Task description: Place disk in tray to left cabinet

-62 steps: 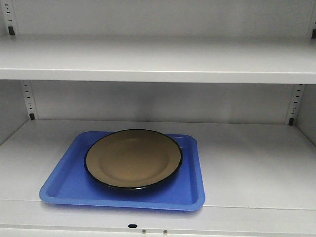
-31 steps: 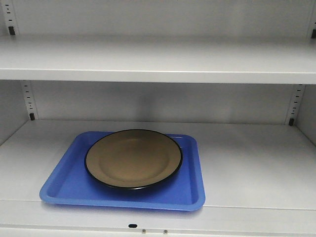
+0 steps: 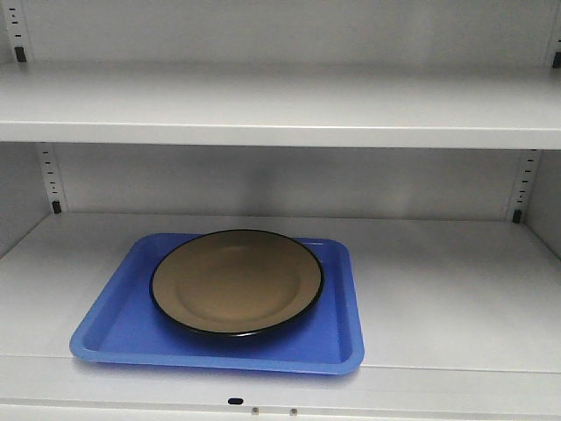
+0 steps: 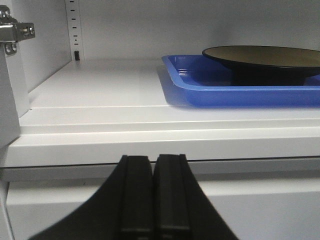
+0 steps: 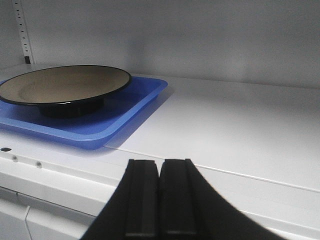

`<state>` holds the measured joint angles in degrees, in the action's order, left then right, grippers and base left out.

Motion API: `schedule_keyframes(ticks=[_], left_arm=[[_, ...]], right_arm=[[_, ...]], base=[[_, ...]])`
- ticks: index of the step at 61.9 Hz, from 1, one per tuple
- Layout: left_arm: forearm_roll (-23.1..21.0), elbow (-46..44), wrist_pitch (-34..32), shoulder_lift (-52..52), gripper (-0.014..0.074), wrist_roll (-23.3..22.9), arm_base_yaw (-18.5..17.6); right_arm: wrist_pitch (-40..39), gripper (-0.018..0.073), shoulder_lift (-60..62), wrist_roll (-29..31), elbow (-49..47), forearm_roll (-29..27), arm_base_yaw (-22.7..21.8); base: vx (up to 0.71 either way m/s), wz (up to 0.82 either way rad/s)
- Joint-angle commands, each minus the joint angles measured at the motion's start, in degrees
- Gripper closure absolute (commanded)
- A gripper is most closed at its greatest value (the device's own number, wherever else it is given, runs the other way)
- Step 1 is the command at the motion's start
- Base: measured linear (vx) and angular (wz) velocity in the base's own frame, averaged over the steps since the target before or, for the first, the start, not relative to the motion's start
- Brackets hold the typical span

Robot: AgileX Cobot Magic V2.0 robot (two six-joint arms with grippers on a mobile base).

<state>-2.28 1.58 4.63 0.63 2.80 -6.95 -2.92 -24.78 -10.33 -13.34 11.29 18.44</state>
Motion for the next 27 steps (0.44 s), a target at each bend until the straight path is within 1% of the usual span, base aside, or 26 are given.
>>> schedule_keyframes(ticks=[1, 27], left_arm=[[0.1, 0.8, -4.6, 0.4, 0.06, -0.6, 0.2], [0.1, 0.8, -4.6, 0.4, 0.06, -0.6, 0.2]], right_arm=[[-5.0, 0.0565, -0.2, 0.5, -1.8, 0.6, -0.2], [-5.0, 0.0565, -0.2, 0.5, -1.8, 0.6, -0.2]], base=[[0.0, 0.0], [0.0, 0.0]])
